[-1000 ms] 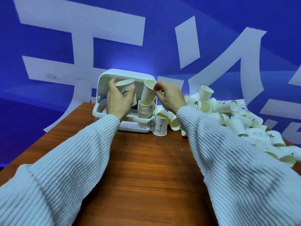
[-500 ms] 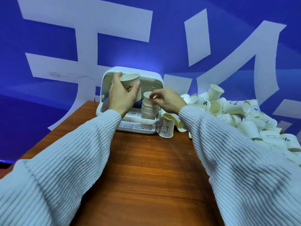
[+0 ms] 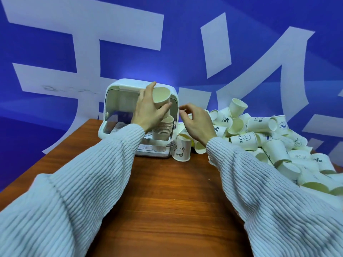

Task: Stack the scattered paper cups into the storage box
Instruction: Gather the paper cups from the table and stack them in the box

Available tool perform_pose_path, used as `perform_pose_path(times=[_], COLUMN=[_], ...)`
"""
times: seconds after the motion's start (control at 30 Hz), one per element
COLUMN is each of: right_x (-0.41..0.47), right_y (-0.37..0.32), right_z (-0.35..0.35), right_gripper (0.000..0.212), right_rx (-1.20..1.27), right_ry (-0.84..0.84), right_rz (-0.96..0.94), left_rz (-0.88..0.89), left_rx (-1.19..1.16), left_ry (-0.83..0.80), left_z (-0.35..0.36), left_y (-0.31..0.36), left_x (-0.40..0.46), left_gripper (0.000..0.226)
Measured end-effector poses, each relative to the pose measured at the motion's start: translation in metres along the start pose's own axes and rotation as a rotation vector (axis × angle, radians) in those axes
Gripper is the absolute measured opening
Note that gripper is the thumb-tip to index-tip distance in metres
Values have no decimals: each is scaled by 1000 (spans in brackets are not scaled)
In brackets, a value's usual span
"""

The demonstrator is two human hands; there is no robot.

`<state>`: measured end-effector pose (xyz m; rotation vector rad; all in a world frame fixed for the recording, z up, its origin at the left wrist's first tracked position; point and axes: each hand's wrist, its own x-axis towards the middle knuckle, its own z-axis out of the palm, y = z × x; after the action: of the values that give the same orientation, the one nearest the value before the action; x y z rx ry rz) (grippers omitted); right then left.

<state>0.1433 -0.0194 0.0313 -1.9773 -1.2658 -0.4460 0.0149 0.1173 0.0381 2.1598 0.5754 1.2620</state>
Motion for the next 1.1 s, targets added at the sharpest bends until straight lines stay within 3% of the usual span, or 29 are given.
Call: perform_pose_path(times=[0.2, 0.33, 0.43, 0.5, 0.6, 0.7, 0.77, 0.87, 0.97, 1.1], right_x=[-12, -26, -37, -43, -46, -42, -38, -31, -27, -21], right_y=[26, 43, 52, 54, 51, 51, 51, 51, 53, 57], right_z=[-13, -10, -4, -3, -5, -5, -4, -1, 5, 10], right_gripper=[26, 38, 48, 41, 33, 42, 56, 69, 71, 65], right_rx=[-18, -283, -510, -398, -197, -107, -67, -28, -36, -25], right_ry=[45, -209, -347, -313, -272, -192, -213, -268, -279, -276], right_rz=[63, -108, -254, -193, 3, 127, 197, 269, 293, 309], left_rz=[-83, -83, 6, 147, 401, 544, 568, 468, 443, 592], left_rx=[557, 632, 564, 543, 731, 933, 1027, 1041, 1000, 1010], left_ry=[-356, -407, -284, -197, -265, -314, -354, -404, -347, -313], left_z=[23, 24, 22, 24, 32, 45, 54, 59, 54, 54], left_y=[-19, -21, -19, -16, -9, -1, 2, 6, 4, 2], left_x=[-15, -16, -23, -36, -55, -67, -71, -70, -67, -64], left_gripper=[81, 92, 80, 67, 61, 63, 66, 67, 63, 61])
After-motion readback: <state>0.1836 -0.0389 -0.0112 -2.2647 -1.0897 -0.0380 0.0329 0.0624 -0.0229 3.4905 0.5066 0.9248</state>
